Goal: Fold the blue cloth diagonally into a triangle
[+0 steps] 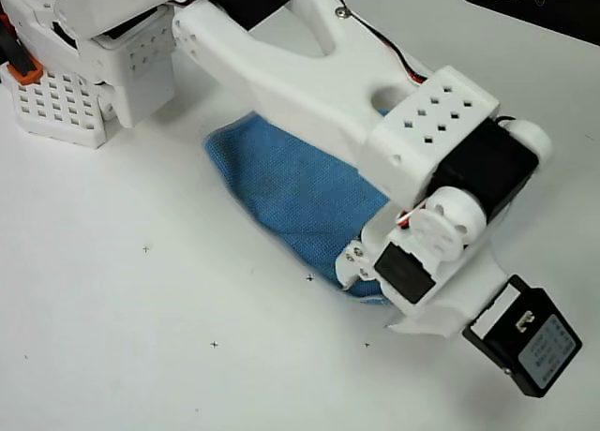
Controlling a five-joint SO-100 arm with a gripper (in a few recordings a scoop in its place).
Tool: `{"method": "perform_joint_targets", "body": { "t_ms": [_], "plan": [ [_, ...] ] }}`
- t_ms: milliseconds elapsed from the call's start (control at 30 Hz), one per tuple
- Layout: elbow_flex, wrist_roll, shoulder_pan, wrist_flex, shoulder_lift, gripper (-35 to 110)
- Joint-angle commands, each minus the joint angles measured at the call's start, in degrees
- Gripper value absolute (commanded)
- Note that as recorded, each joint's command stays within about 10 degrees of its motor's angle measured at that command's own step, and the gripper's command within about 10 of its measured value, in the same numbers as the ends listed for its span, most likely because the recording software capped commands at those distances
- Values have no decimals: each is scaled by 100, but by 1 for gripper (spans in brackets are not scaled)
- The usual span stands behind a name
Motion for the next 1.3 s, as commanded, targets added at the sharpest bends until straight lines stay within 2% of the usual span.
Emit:
{"method": "perform_joint_targets", "body": {
  "t_ms": [0, 333, 633, 933, 1267],
  "plan": [
    [-633, 141, -167, 123, 35, 24],
    [-809, 220, -220, 123, -281, 23],
    [-738, 334, -246, 123, -264, 0],
    [-571, 369, -229, 123, -229, 0],
    [62, 431, -229, 123, 578, 0]
  ]
}}
